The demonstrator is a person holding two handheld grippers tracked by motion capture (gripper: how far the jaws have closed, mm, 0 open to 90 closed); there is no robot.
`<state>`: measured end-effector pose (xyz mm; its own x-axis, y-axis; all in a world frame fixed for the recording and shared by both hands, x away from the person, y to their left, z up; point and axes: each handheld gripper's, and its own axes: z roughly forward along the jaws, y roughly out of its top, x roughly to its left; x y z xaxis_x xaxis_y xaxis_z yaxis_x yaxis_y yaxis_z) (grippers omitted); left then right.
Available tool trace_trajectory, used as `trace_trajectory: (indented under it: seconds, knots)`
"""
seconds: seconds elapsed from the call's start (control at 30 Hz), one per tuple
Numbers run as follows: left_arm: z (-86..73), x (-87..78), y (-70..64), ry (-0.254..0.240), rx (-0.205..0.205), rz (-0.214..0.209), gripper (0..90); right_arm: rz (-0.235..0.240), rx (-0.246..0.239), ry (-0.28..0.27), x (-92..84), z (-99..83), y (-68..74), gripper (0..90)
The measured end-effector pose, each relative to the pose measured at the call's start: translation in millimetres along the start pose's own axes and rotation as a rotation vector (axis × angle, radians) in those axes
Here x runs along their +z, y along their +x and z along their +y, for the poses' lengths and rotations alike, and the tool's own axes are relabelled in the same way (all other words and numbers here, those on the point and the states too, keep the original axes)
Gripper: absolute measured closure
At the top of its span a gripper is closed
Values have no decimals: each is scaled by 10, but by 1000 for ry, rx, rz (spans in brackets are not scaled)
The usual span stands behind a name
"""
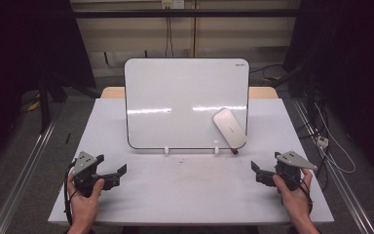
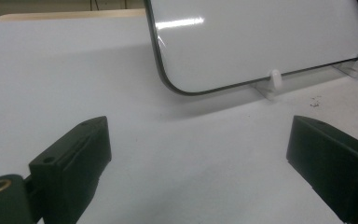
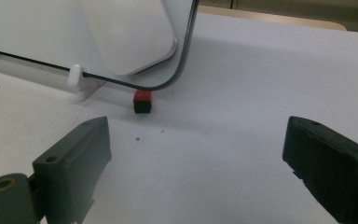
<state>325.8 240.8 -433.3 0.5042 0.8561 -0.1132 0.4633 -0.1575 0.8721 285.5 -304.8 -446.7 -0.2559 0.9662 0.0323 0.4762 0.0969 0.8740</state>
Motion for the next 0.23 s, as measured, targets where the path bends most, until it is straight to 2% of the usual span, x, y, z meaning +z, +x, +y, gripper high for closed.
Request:
trace_trajectory:
  seconds: [0.03, 0.17, 0.23]
  knots:
    - [0, 8, -13, -14, -14, 0, 63, 3, 4, 0, -7, -5, -7, 68]
    - [-1, -1, -31, -4, 6, -9, 63, -2, 1, 13, -3, -12, -13, 69]
    - [-11, 14, -30, -5, -3, -13, 63, -4, -14, 21, 9, -7, -2, 68]
